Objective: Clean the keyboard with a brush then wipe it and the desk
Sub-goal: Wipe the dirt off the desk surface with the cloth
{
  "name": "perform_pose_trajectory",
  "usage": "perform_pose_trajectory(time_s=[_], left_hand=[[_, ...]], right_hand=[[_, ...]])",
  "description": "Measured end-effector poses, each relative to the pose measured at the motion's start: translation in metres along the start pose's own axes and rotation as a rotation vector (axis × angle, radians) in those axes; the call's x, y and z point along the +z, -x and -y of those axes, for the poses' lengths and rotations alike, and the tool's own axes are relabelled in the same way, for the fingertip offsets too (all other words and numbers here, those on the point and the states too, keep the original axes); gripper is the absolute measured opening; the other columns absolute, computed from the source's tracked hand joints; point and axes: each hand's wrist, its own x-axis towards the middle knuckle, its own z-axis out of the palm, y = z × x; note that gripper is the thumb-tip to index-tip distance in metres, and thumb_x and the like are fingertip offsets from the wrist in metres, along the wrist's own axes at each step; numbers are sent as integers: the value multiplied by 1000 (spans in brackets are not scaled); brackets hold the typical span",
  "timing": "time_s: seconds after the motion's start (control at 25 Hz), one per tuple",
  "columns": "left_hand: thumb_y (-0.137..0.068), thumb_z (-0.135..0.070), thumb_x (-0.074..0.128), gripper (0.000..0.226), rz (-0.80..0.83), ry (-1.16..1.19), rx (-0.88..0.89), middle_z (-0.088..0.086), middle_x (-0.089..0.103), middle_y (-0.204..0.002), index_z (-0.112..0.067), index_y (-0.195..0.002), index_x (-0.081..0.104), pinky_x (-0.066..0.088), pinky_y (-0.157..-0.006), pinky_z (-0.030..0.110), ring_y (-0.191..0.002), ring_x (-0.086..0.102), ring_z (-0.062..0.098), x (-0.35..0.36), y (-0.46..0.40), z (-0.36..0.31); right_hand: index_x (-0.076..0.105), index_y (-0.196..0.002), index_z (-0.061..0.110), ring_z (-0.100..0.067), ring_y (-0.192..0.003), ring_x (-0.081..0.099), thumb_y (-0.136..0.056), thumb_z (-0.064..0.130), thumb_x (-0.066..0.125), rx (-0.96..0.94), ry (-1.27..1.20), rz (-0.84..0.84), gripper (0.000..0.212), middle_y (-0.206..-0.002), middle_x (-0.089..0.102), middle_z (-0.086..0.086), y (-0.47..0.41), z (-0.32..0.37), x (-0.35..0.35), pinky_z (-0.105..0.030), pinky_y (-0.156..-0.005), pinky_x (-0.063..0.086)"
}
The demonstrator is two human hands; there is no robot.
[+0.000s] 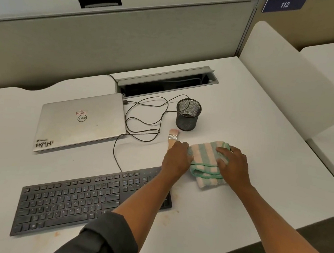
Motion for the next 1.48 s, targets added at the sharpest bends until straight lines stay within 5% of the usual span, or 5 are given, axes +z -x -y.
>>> perform_pose_trajectory(time_s=[0.6,0.76,0.88,1.12,1.48], left_hand=[[-93,-32,62,25,158,880,-205,15,73,-94,-9,-87,70,61,-83,53,-79,72,23,-30,11,-15],[-96,-42,65,44,167,309,155,4,66,-133,-16,-131,62,50,-101,36,-115,65,19,-72,43,30],[-77,-69,73,105,235,-121,224,3,29,-165,-27,-160,25,27,-119,38,-149,30,21,-104,85,103],[-57,-92,66,149,411,-632,213,7,-11,-170,-34,-152,-33,-7,-125,50,-156,-7,28,-117,136,198],[-63,-78,71,139,319,-690,366,12,22,-156,-28,-158,-18,32,-114,50,-135,31,34,-124,142,203]], right_hand=[[45,-145,25,-12,-118,47,-82,28,81,-66,-336,103,73,-129,49,2,26,65,15,-24,-98,36],[56,-138,22,-29,-115,56,-80,5,70,-166,-160,-80,62,-124,55,-11,35,69,16,-27,-90,42],[54,-141,27,-33,-113,55,-84,11,66,-144,37,-101,60,-131,49,-9,44,67,17,-43,-87,51],[40,-151,33,-38,-110,51,-93,36,62,-82,473,17,62,-142,37,-15,57,62,51,-47,-90,50],[49,-145,27,-29,-111,52,-81,10,79,-71,24,-278,72,-132,44,-14,203,119,73,-41,-83,58]])
